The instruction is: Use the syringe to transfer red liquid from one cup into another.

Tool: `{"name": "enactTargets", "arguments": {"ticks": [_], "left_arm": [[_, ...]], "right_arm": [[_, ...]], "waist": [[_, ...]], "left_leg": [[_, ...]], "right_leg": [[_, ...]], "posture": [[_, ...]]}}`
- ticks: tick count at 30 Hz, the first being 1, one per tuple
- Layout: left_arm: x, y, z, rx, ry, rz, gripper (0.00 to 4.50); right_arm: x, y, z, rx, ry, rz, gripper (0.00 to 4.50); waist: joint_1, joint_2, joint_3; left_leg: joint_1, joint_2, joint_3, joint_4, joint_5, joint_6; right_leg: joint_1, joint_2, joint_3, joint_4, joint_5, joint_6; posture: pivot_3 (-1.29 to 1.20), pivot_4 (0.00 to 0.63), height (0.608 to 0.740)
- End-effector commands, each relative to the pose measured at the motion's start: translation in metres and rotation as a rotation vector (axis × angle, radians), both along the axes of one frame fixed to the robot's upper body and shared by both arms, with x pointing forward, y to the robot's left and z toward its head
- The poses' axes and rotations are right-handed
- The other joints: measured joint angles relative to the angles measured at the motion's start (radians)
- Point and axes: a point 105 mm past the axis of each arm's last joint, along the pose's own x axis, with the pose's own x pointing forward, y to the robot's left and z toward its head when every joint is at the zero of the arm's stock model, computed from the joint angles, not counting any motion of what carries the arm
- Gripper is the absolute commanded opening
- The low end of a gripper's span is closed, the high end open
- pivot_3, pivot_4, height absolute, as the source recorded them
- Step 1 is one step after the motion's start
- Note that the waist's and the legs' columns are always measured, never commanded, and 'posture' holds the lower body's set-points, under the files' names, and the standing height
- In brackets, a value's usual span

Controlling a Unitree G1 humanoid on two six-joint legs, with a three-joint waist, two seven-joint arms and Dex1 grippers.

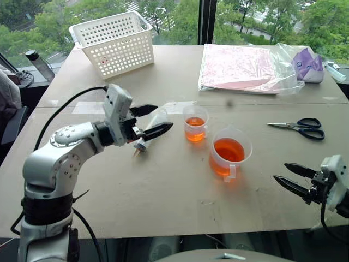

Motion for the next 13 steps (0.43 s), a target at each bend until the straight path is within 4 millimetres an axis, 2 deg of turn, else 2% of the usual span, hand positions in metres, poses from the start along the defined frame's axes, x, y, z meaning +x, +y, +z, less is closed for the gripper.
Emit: {"name": "enactTargets", "arguments": {"ticks": [1, 4, 7, 13], "left_arm": [[-0.022, -0.002, -0.017, 0.092, -0.061, -0.045, 4.50], [-0.035, 0.003, -0.056, 0.136, -0.009, -0.003, 4.50], [-0.048, 0.006, -0.084, 0.169, 0.010, 0.030, 4.50], [-0.060, 0.000, -0.094, 0.133, -0.007, 0.060, 4.50]], "right_arm": [[0.003, 0.000, 0.019, 0.035, -0.161, 0.023, 4.25], [-0.002, -0.003, 0.009, 0.019, -0.147, 0.033, 4.39], [-0.007, -0.010, -0.004, 0.004, -0.105, 0.035, 4.39], [-0.010, -0.020, -0.020, -0.028, -0.073, 0.043, 4.39]], "waist": [[-0.001, 0.000, 0.000], [0.005, 0.002, 0.001], [0.017, 0.003, -0.002], [0.015, 0.006, -0.003]], "left_leg": [[0.002, 0.000, 0.000, -0.001, 0.000, 0.000], [0.018, 0.000, 0.000, -0.007, -0.003, 0.004], [0.016, 0.000, -0.001, -0.008, -0.003, 0.004], [0.013, 0.000, 0.000, -0.009, -0.004, 0.005]], "right_leg": [[0.001, 0.000, 0.000, 0.000, 0.000, 0.000], [0.015, -0.002, 0.000, -0.002, 0.000, -0.001], [0.014, -0.003, -0.001, -0.005, 0.000, -0.001], [0.014, -0.004, -0.001, -0.011, 0.000, -0.001]], "posture": [[0.00, 0.150, 0.740], [0.00, 0.150, 0.740], [0.00, 0.150, 0.740], [0.00, 0.150, 0.740]]}}
